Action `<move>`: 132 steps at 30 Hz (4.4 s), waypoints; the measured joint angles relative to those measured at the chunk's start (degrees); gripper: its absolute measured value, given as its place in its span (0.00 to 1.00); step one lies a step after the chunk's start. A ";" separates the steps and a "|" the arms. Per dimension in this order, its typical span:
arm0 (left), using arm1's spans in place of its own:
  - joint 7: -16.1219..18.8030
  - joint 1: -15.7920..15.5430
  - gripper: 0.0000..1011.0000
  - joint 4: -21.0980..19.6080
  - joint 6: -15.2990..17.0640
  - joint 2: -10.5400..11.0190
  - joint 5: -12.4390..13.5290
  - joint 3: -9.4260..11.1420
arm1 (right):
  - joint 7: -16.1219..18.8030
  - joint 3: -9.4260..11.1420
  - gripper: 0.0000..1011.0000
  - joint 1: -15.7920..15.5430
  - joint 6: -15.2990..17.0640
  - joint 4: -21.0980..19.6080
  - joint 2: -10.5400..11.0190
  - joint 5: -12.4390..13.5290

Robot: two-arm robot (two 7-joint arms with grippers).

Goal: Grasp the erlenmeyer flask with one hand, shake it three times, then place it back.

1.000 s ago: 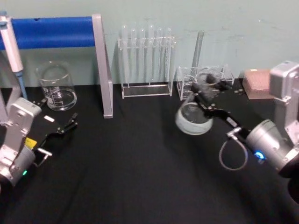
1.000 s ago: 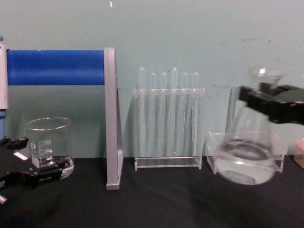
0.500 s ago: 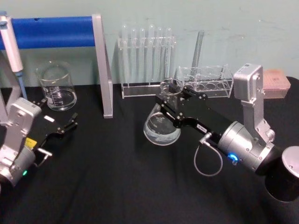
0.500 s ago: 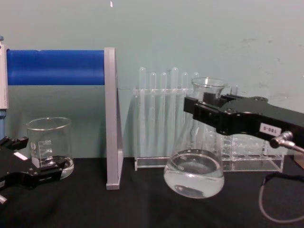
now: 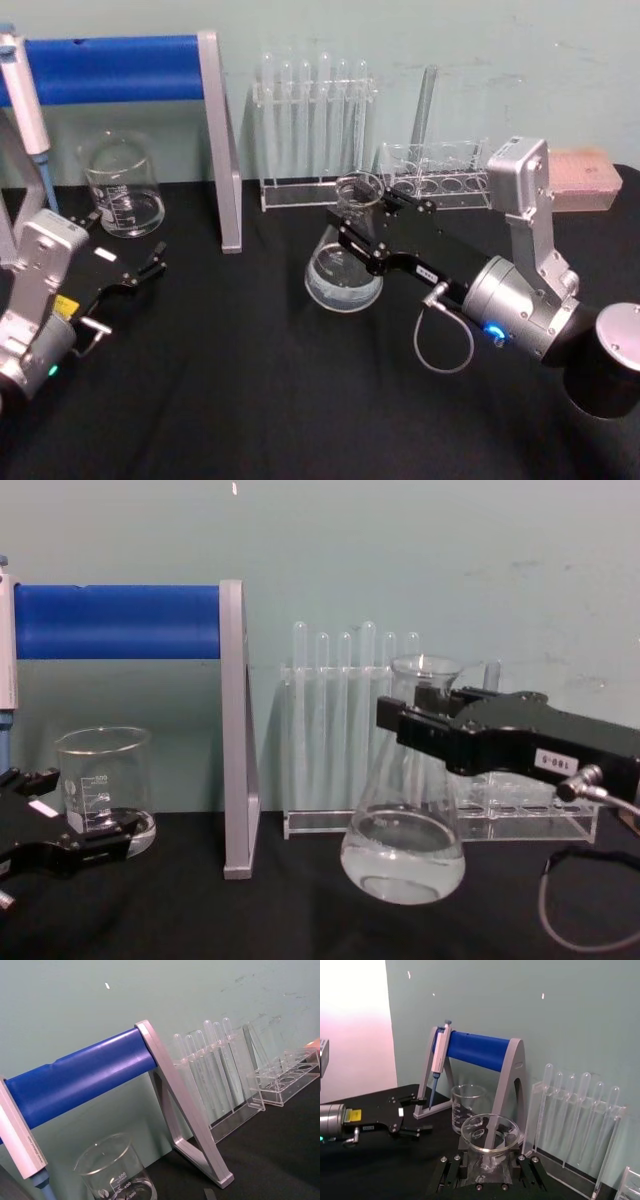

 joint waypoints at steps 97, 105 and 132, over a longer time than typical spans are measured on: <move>0.00 0.00 0.99 0.00 0.00 0.00 0.00 0.00 | 10.78 -7.88 0.45 6.68 -3.18 15.13 1.99 2.95; 0.00 0.00 0.99 0.00 0.00 0.00 0.00 0.00 | 10.52 -7.86 0.44 6.51 -3.11 14.98 1.95 2.86; 0.00 0.00 0.99 0.00 0.00 0.00 0.00 0.00 | 10.22 -7.81 0.86 6.32 -2.72 14.90 1.90 2.62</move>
